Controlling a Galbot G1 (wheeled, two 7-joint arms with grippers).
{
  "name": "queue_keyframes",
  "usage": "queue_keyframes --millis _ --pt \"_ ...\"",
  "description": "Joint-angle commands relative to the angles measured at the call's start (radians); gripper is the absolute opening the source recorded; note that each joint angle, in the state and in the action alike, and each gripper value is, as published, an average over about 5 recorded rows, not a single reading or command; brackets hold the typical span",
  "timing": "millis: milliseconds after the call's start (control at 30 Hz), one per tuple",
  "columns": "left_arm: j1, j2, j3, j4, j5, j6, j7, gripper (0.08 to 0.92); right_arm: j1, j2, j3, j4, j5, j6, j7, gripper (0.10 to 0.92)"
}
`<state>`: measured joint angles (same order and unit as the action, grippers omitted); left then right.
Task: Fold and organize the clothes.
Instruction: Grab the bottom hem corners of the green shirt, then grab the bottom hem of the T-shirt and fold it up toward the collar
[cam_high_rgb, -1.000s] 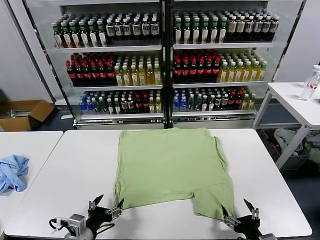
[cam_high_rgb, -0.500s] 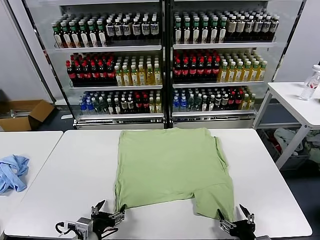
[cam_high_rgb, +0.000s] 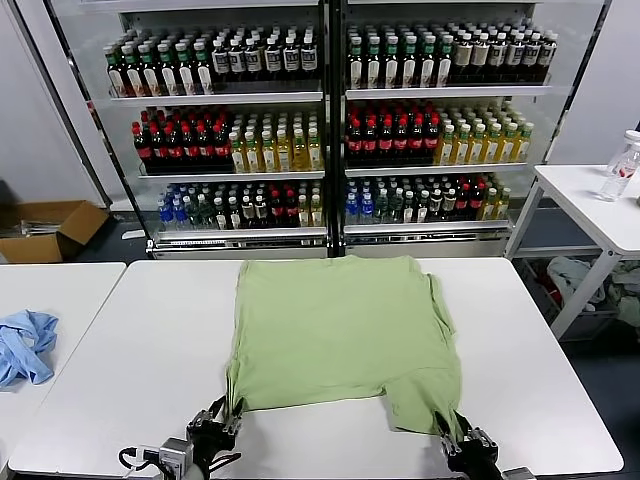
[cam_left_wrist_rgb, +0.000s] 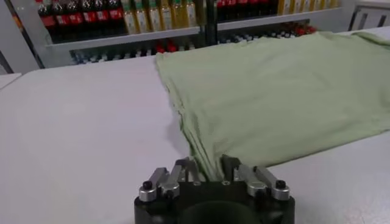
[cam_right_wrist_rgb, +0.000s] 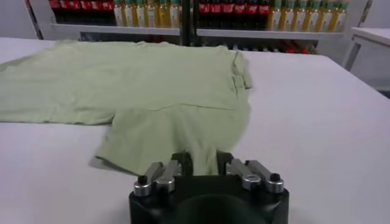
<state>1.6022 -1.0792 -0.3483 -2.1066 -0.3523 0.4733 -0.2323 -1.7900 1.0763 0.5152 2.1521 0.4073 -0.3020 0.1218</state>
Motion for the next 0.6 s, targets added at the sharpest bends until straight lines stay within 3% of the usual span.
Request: queue_keyframes --millis 33,233,500,600 --pt "0.02 0.017 -0.026 -0.017 0.047 -0.034 0.037 0.153 -0.009 -0.002 0.028 0.061 0.009 0.013 -0.009 0.142" --pt "0.09 0.056 -0.086 -0.101 0.05 -0.047 0.06 0.083 -0.102 -0.011 0.074 0.164 -0.01 0.007 -0.02 0.109" --pt "0.465 0.137 -0.323 -0.266 0.031 -0.085 0.066 0.083 -0.339 -0.006 0.107 0.279 -0.117 0.045 -0.048 0.109" --pt "0.555 0.15 -0.348 -0.311 0.032 -0.094 0.041 0.083 -0.365 -0.007 0.107 0.307 -0.133 0.056 -0.046 0.109"
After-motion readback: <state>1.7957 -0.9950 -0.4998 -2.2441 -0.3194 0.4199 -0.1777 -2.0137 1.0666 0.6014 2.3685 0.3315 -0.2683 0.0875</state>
